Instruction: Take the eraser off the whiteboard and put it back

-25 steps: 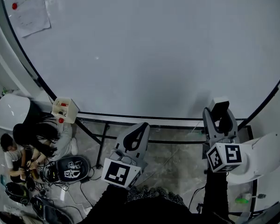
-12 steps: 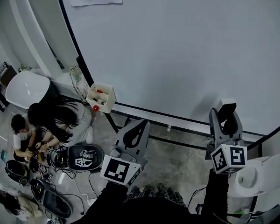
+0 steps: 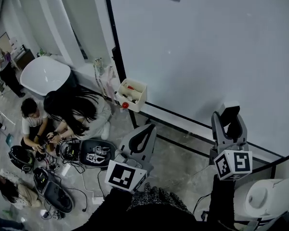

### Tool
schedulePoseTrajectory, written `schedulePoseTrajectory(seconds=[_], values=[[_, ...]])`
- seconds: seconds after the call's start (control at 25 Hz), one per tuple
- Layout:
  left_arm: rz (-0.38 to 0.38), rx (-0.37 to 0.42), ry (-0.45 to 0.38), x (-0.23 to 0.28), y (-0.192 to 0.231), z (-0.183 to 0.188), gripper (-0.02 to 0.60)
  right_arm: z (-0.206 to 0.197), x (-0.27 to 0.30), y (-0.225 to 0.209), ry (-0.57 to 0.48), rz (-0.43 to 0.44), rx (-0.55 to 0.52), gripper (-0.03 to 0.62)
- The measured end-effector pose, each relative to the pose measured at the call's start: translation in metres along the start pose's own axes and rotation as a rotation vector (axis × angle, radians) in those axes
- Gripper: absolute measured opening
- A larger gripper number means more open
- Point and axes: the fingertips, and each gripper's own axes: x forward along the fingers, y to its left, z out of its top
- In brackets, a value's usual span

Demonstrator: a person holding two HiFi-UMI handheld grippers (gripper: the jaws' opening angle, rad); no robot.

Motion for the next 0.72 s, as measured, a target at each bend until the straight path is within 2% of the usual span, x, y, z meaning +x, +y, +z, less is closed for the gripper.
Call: schedulePoseTrajectory(seconds=[0.24,0.48,0.6,0.72], values=[[0.134,0.010,0.007,-0.018,0.018,0.003,0.006,-0.003,0.030,0.033,-0.006,0.145,0.028,0.268],[0.270,0.056,0.019,-0.036,0.039,0.004,0.006,-0.012,0.049,0.059,-0.009,0.271,0.044,0.268],[0.310,0.057,0.029,-0.040,0.049,-0.002,0.006,-0.021,0.059,0.068,-0.002,0.303,0.057,0.268],[0.316,0.061,0.024,-0.038,0.057,-0.003,0.006,-0.026,0.067,0.077,0.004,0.323,0.062,0.268]])
